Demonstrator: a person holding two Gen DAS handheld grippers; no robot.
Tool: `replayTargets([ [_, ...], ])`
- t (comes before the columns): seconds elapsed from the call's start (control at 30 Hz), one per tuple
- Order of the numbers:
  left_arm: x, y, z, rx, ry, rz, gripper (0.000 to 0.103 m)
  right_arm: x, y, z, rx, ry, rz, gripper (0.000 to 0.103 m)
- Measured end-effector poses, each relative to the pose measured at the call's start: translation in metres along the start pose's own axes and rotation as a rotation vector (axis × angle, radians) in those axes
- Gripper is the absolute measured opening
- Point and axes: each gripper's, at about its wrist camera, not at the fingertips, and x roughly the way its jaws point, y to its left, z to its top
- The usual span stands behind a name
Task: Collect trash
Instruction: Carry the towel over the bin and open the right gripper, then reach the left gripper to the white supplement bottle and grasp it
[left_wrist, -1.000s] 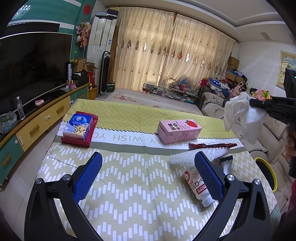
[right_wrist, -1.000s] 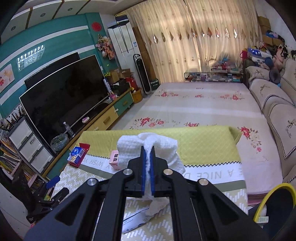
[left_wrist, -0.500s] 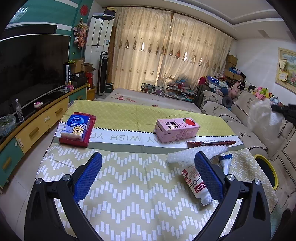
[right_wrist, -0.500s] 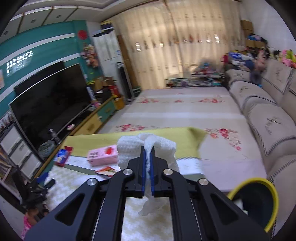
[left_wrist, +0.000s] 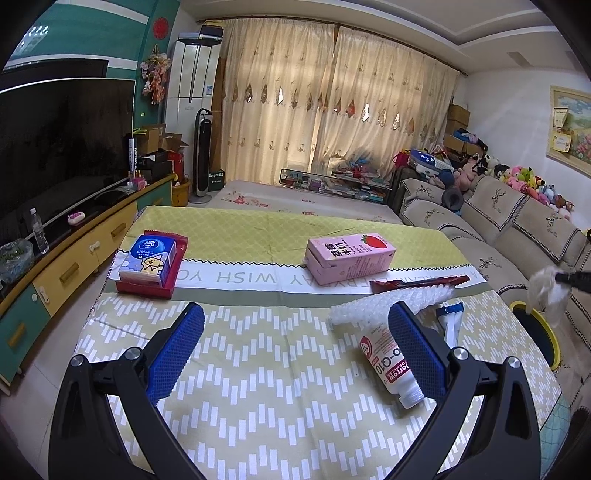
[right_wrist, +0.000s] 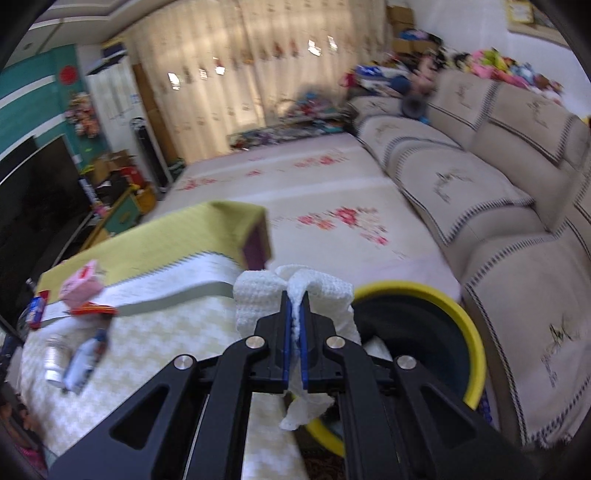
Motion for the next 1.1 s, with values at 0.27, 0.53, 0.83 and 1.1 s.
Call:
replayTargets([
  [0.27,0.004,-0.002,-0.001,0.012,0.020,0.005,0.098,0.032,-0.038,-0.019,0.052,0.045,-0.090,0.006],
  [0.53,0.008,-0.005,-0.003,0.023,0.031,0.008,0.098,0.041,-0.050,-0.024,0.068,0.041,-0.131,0.030],
  [0.83,0.008,-0.005,-0.003,0.026,0.030,0.009,0.098,0.006,-0.008,-0.044,0.071,-0.097,-0.055,0.038],
  [1.1,0.008,-0.009,-0.005,0.048,0.027,-0.008,0.098,-0.012,0.063,-0.078,-0.015,-0.236,0.001,0.042],
])
